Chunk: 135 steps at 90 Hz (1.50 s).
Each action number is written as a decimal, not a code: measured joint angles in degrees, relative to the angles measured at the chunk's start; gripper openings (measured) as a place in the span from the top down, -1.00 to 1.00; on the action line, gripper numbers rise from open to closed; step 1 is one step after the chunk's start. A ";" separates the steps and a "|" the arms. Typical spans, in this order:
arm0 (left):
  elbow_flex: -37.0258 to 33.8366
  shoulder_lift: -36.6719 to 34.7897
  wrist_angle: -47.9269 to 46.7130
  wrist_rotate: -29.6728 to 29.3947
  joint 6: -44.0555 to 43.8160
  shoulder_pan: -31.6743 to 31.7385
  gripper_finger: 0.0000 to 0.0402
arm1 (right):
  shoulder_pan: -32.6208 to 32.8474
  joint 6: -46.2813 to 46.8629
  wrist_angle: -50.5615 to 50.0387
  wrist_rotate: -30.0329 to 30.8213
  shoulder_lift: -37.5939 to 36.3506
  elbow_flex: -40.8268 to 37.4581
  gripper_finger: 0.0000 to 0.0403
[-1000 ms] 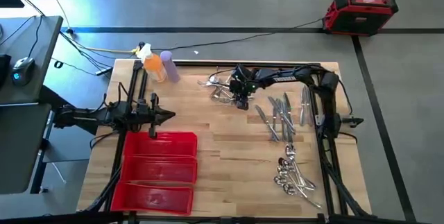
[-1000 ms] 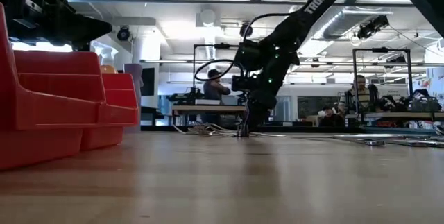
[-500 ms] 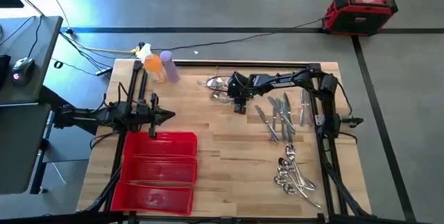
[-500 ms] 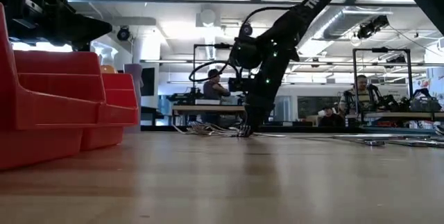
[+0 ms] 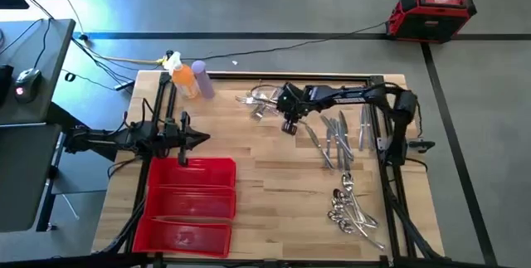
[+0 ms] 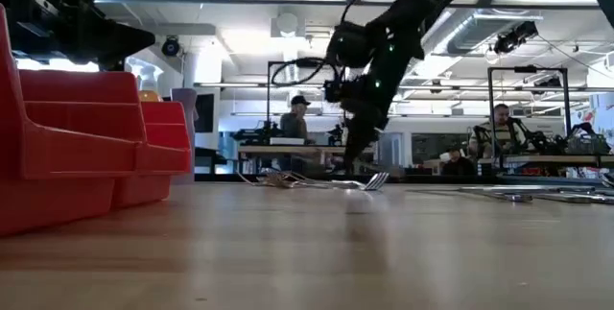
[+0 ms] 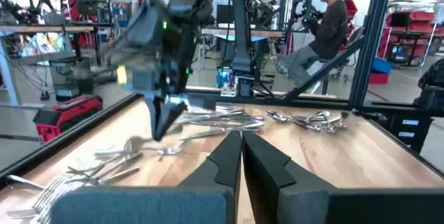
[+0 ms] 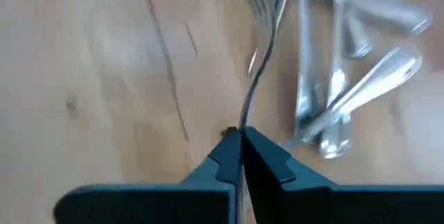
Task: Sort silverware
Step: Put the silver fork in the top red bin
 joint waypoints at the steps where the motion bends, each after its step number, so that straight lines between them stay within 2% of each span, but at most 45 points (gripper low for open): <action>1: 0.00 0.00 0.00 0.00 -0.16 -0.01 1.00 | 0.01 0.22 -0.08 0.00 -0.07 0.00 0.99; 14: 0.00 0.00 -0.31 0.00 -1.32 -0.02 1.00 | 0.13 0.82 0.02 -1.29 -0.36 -0.04 0.99; 24: 0.00 0.00 -0.32 0.00 -1.34 0.00 1.00 | 1.41 2.07 3.10 -5.72 -0.42 -0.04 1.00; 37: 0.00 0.00 -0.21 0.00 -1.36 0.00 1.00 | 6.56 3.84 10.37 -13.20 -1.10 1.44 1.00; 54: 0.00 -0.01 -0.04 0.00 -2.11 0.00 1.00 | 14.31 2.77 14.15 -17.22 0.64 9.18 1.00; 69: 0.02 -0.02 -0.15 0.71 -15.50 -0.01 1.00 | 17.60 2.35 12.94 -21.09 5.59 17.82 1.00; 82: 2.43 0.00 -2.20 -0.41 -15.38 0.23 1.00 | 19.74 2.10 9.10 -22.81 10.86 26.93 1.00; 98: 8.63 0.06 -2.55 -3.54 -6.29 0.22 1.00 | 22.21 4.57 5.82 -22.96 19.01 38.84 1.00; 108: 12.89 0.07 -7.40 -7.70 -1.83 0.22 1.00 | 23.44 8.71 6.00 -22.44 24.23 46.13 1.00; 125: 15.61 0.09 -15.71 -12.37 -4.78 0.22 1.00 | 24.89 10.97 2.55 -13.83 33.12 58.55 1.00; 135: 15.58 0.11 -17.24 -12.37 -5.32 0.22 1.00 | 24.79 12.65 2.24 -13.25 37.16 63.78 1.00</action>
